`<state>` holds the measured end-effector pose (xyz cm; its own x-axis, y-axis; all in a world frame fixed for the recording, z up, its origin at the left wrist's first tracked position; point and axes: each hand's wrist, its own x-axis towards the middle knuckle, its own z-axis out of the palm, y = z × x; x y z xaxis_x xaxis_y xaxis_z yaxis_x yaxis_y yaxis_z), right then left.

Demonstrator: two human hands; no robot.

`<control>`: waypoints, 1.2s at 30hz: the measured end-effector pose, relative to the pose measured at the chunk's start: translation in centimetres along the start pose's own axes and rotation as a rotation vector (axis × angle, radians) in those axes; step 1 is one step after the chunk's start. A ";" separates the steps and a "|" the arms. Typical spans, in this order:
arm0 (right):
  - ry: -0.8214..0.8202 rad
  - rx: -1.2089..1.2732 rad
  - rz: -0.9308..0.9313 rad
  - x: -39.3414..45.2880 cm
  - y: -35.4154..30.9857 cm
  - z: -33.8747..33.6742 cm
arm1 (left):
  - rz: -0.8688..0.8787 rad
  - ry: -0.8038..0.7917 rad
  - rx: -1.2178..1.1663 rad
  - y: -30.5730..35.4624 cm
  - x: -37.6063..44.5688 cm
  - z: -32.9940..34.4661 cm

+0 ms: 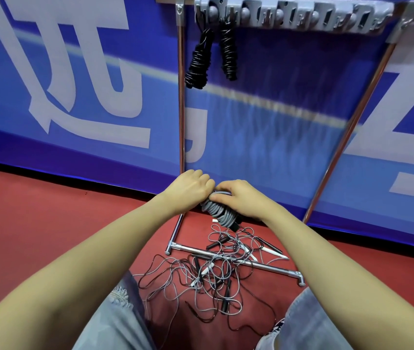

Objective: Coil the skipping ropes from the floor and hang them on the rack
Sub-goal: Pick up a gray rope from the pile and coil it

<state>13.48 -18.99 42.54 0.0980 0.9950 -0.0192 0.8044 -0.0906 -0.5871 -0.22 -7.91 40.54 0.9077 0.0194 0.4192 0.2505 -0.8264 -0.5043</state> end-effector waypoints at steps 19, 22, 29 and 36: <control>0.471 0.505 0.152 0.8 0.1 0.0 | -1.045 -0.181 -0.933 6.2 2.8 -1.7; 0.376 0.415 0.114 0.6 0.9 0.1 | -1.176 -0.153 -0.874 5.5 3.3 -2.1; 0.308 0.473 0.044 -0.4 1.3 -0.3 | -1.104 -0.121 -0.795 4.2 3.0 -2.0; 0.287 0.624 0.004 -0.3 1.1 -0.9 | -1.048 -0.121 -1.120 4.6 3.2 -2.0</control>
<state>14.82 -19.44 42.62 0.3210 0.9363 0.1426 0.3244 0.0328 -0.9454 3.16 -12.80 41.02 0.5260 0.8416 0.1223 0.4499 -0.3974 0.7998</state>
